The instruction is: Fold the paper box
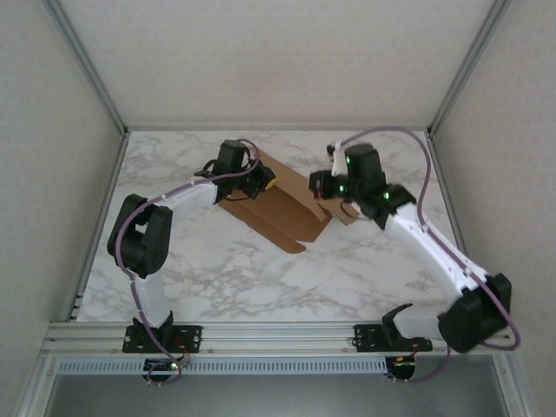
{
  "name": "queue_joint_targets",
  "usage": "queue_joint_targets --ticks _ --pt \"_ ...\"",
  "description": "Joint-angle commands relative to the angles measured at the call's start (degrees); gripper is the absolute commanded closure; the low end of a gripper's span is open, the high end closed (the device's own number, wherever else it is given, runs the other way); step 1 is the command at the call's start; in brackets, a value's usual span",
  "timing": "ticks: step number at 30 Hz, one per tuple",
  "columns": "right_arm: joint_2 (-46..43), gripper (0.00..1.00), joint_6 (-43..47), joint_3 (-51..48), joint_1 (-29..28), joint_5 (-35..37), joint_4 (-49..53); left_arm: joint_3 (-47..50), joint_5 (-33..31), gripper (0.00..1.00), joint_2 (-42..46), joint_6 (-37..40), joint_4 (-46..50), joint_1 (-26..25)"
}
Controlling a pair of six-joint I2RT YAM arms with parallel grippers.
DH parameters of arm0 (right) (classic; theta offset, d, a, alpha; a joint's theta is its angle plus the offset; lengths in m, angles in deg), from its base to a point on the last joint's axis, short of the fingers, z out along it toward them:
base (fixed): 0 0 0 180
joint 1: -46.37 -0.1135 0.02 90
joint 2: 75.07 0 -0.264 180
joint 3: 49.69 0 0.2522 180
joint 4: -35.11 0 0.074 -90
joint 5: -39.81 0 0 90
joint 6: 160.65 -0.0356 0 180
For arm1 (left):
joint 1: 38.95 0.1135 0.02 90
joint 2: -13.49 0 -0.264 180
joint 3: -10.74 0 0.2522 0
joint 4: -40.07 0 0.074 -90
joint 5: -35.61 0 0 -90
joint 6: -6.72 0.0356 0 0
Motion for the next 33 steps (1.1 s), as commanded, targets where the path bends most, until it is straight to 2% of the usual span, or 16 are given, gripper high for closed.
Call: queue_joint_targets --ticks 1,4,10,16,24,32,33 --pt "13.6 1.0 0.3 8.54 1.38 1.93 12.16 1.26 -3.01 1.0 -0.21 1.41 1.74 0.68" --pt "22.28 1.0 0.88 15.67 2.27 3.35 15.99 2.16 -3.34 1.0 -0.08 1.31 1.85 0.68" --pt "33.76 1.0 1.32 24.64 2.7 6.97 20.11 4.91 -3.27 1.0 0.38 0.34 0.76 0.59" --pt "42.47 1.0 1.36 29.22 2.78 6.55 22.76 5.05 -3.28 1.0 0.71 0.43 0.94 0.59" --pt "48.03 1.0 0.89 26.15 2.62 6.58 21.25 6.15 -3.06 1.0 0.02 -0.54 -0.09 0.42" --pt "47.51 1.0 0.92 24.7 2.48 5.63 20.27 6.47 -3.43 1.0 0.14 -2.02 -0.87 0.42" --pt "46.73 0.97 1.25 25.03 2.53 5.28 20.38 6.0 -3.52 1.0 0.31 -2.25 -0.68 0.42"
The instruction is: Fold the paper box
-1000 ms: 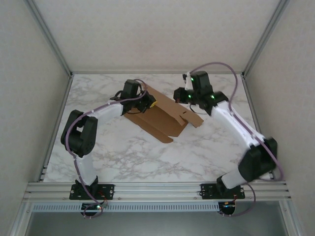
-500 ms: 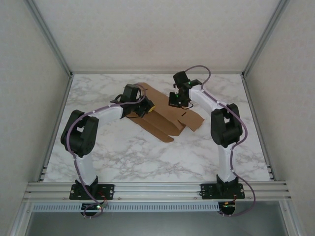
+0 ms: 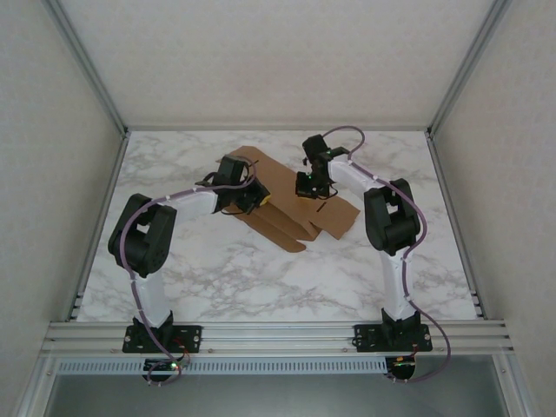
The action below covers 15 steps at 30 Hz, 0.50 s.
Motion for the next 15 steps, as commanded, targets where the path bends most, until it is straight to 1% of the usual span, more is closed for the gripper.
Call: queue_joint_targets --ticks 1,3,5,7,12,15 --pt "0.6 0.94 0.84 -1.02 0.2 1.82 2.69 -1.45 -0.95 1.0 0.99 -1.47 -0.93 0.31" --pt "-2.74 0.8 1.1 -0.47 0.54 2.02 3.02 -2.93 -2.27 1.0 1.92 -2.12 0.02 0.32" --pt "-6.55 0.7 1.33 0.14 1.2 2.67 3.61 -4.15 -3.65 1.0 2.76 -3.37 0.14 0.37" --pt "-9.91 0.64 1.76 0.87 1.93 3.22 4.39 -5.29 -5.17 1.0 3.53 -6.16 -0.18 0.48" --pt "-18.99 0.5 3.78 0.86 3.83 5.47 5.88 -7.01 -11.36 1.0 4.75 -15.74 -2.32 0.33" --pt "-23.82 0.45 5.93 -0.87 3.95 7.73 5.99 -10.46 -16.38 1.0 4.27 -19.81 -2.67 -0.08"
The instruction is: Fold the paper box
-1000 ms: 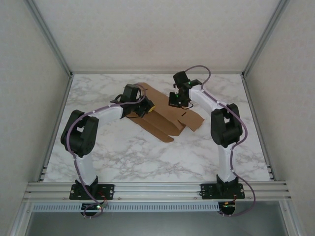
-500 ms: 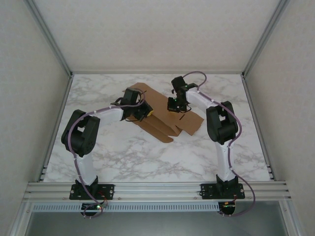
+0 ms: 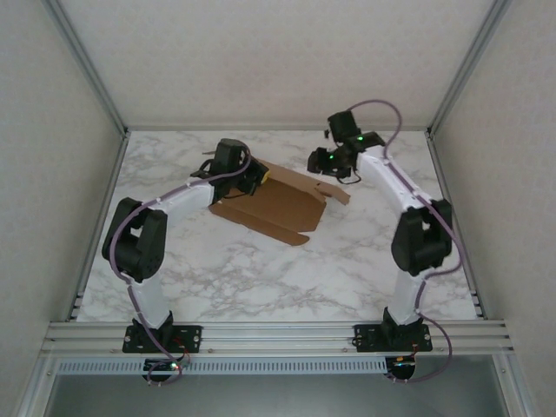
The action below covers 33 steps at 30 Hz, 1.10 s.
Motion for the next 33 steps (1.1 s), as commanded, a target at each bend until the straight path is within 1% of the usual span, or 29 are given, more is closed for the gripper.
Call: queue_joint_targets --ticks 1,5,8,11,15,19,22,24,25,27,28,30,33 --pt "-5.74 0.45 3.26 -1.31 -0.2 3.71 2.46 -5.34 -9.63 1.0 0.75 -7.41 -1.03 -0.22" --pt "-9.65 0.45 4.87 -3.66 0.13 3.21 2.14 -12.36 -14.29 1.0 -2.33 -9.58 4.43 -0.5" --pt "-11.55 0.45 6.23 -5.29 0.23 0.67 1.42 -14.22 -16.06 1.0 -3.67 -11.44 5.9 -0.59" --pt "-12.6 0.45 8.45 -6.68 0.23 0.62 0.26 -15.45 -17.4 1.0 -4.81 -11.87 6.57 -0.67" --pt "-14.39 0.46 11.62 -9.89 0.4 2.35 -4.64 -17.63 -18.64 1.0 -6.6 -7.68 7.61 -0.59" --pt "-13.24 0.52 11.05 -8.42 0.97 2.77 -5.95 -17.68 -18.69 1.0 -7.73 -3.05 5.86 -0.45" --pt "-10.96 0.57 10.57 -5.56 1.64 0.53 -4.97 -16.36 -17.93 1.0 -8.36 -0.88 3.37 -0.25" --pt "-9.81 0.59 12.1 -5.19 1.73 -1.26 -6.28 -15.2 -17.88 1.0 -8.89 -0.49 2.37 0.1" --pt "-9.86 0.58 13.33 -6.1 1.75 -2.09 -8.05 -14.73 -17.68 1.0 -9.16 -0.65 1.8 0.32" --pt "-11.48 0.58 18.88 -10.76 1.5 -3.03 -16.91 -14.18 -16.87 1.0 -10.06 -1.15 1.1 1.1" --pt "-12.04 0.58 21.44 -12.48 1.25 -3.22 -19.66 -14.07 -16.66 1.0 -10.31 -1.4 0.87 1.33" --pt "-12.97 0.59 30.45 -16.37 0.49 -1.65 -26.42 -13.88 -16.6 1.0 -10.88 -1.67 0.3 1.69" --pt "-10.58 0.58 36.6 -14.57 0.31 0.03 -26.67 -14.47 -16.19 1.0 -11.9 -2.57 -0.22 1.95"
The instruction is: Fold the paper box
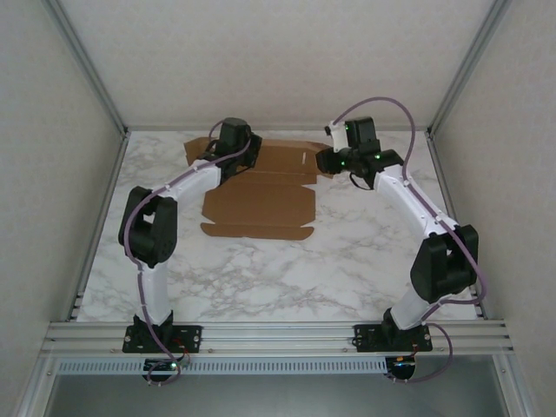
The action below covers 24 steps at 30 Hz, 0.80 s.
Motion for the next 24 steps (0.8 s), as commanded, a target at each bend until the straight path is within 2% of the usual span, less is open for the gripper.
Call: queue_joint_targets --ticks 1,4,7,16,19,24 --pt "1.89 0.58 12.04 2.32 -0.41 1.62 -6.25 0.42 -0.1 1.0 -2.51 0.73 0.25 0.75" --pt "4.54 0.58 12.2 5.72 -0.44 -1.34 -3.77 -0.03 1.16 1.0 -3.13 -1.09 0.23 1.08" --pt "4.27 0.56 12.32 4.04 -0.53 -4.66 -6.46 -0.04 2.24 1.0 -2.77 -3.01 1.02 1.36" --pt "1.74 0.52 28.35 -8.32 -1.64 1.65 -25.98 -4.82 1.9 1.0 0.5 -4.82 14.43 1.31" --pt "4.17 0.52 29.26 -6.32 -1.87 2.52 -24.75 -2.56 1.62 1.0 1.66 -5.3 14.26 1.11" --pt "7.45 0.54 24.45 -3.46 -2.18 1.08 -21.85 1.23 2.45 1.0 1.97 -6.0 12.18 1.53"
